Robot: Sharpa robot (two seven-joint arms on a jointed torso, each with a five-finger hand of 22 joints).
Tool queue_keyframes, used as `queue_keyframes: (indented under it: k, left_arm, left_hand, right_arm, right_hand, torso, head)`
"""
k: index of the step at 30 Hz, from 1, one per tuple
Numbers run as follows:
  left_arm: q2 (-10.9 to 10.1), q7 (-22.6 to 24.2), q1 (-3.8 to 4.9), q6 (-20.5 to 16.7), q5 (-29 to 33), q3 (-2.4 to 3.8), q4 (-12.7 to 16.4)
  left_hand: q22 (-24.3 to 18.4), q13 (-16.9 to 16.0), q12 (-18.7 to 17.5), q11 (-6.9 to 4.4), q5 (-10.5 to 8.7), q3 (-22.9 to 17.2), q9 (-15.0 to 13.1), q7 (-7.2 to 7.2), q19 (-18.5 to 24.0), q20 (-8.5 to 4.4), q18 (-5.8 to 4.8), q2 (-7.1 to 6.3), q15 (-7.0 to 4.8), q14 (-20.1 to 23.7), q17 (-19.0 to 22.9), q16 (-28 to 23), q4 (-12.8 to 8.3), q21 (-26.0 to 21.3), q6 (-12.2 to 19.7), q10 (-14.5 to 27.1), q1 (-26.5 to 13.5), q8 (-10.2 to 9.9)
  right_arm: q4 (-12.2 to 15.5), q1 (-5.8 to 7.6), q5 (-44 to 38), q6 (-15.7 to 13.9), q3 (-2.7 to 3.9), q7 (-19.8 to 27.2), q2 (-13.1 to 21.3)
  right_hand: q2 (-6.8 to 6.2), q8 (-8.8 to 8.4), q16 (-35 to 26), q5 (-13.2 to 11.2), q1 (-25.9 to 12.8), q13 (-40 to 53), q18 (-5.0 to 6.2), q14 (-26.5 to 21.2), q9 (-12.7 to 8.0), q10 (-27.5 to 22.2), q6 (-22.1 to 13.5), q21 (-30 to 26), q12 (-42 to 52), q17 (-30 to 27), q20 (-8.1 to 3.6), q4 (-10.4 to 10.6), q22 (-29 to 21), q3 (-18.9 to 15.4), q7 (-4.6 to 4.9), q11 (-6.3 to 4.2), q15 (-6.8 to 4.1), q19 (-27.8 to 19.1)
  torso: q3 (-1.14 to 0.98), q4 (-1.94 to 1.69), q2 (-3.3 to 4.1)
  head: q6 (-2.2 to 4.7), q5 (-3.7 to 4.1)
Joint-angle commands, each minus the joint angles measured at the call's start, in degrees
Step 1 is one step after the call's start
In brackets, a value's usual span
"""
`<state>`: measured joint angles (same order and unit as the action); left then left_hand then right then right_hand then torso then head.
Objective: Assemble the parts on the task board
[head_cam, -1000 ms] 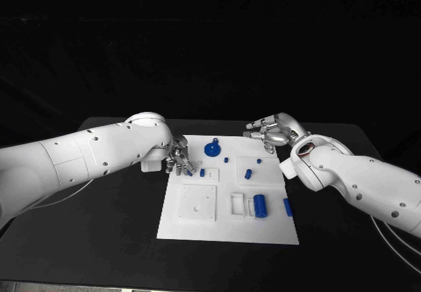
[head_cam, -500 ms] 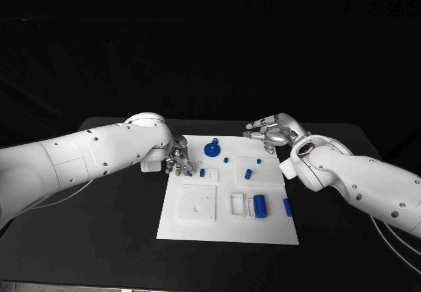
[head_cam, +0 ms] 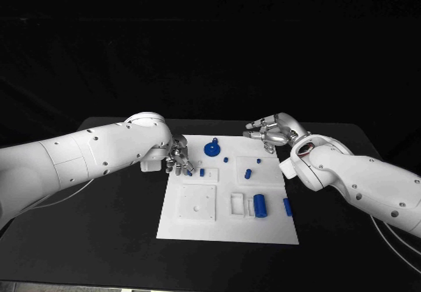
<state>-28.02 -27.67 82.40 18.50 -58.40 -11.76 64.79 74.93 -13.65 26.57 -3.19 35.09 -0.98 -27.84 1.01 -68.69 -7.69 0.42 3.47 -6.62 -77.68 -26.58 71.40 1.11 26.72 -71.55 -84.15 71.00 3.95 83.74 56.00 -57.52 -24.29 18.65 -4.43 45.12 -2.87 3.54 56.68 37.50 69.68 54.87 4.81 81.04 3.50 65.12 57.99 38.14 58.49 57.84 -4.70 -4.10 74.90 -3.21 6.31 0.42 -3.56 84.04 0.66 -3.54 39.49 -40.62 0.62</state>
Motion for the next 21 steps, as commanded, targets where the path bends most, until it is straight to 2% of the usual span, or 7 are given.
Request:
queue_keyframes:
  k: [1, 21]
  left_arm:
    - [0.2, 0.2, -0.26, 0.9, -0.3, -0.13, -0.2]
    - [0.3, 0.8, -0.24, 4.0, 0.0, -0.11, -0.6]
  left_hand:
    - [1.2, 0.1, 0.2, -0.52, 0.39, -11.9, 0.0, 0.03, -0.2, -0.2, 0.93, 0.2, -0.23, 0.0, -0.1, 0.2, -11.9, 0.4, -0.2, -2.5, 0.5, 0.0]
    - [1.2, 0.1, 0.4, -0.58, 1.03, -12.0, -0.3, 0.01, 0.0, -0.21, 0.89, 0.0, -0.21, 0.0, -0.1, 0.1, -12.4, 0.7, -0.4, -2.5, 0.3, -0.1]
  right_arm:
    - [0.0, -0.03, -0.1, 0.7, 0.03, 0.3, -0.1]
    - [-0.1, -0.05, -0.1, 0.7, 0.03, 0.3, -0.2]
  right_hand:
    - [0.01, 0.02, -0.2, 0.2, -0.7, 0.0, 0.96, -0.2, 0.1, -0.4, 0.4, -0.1, -0.1, 0.0, -0.04, -0.1, 4.3, 0.4, 0.04, -0.11, -0.13, 0.8]
    - [0.01, 0.02, -0.2, 0.2, -0.7, 0.0, 0.96, -0.2, 0.1, -0.4, 0.4, -0.1, -0.1, 0.0, -0.04, -0.1, 4.3, 0.4, 0.04, -0.11, -0.13, 0.8]
  torso:
    - [0.0, 0.0, -0.02]
    - [-0.03, -0.03, -0.01]
  head:
    - [-0.02, 0.04]
    - [-0.11, 0.08]
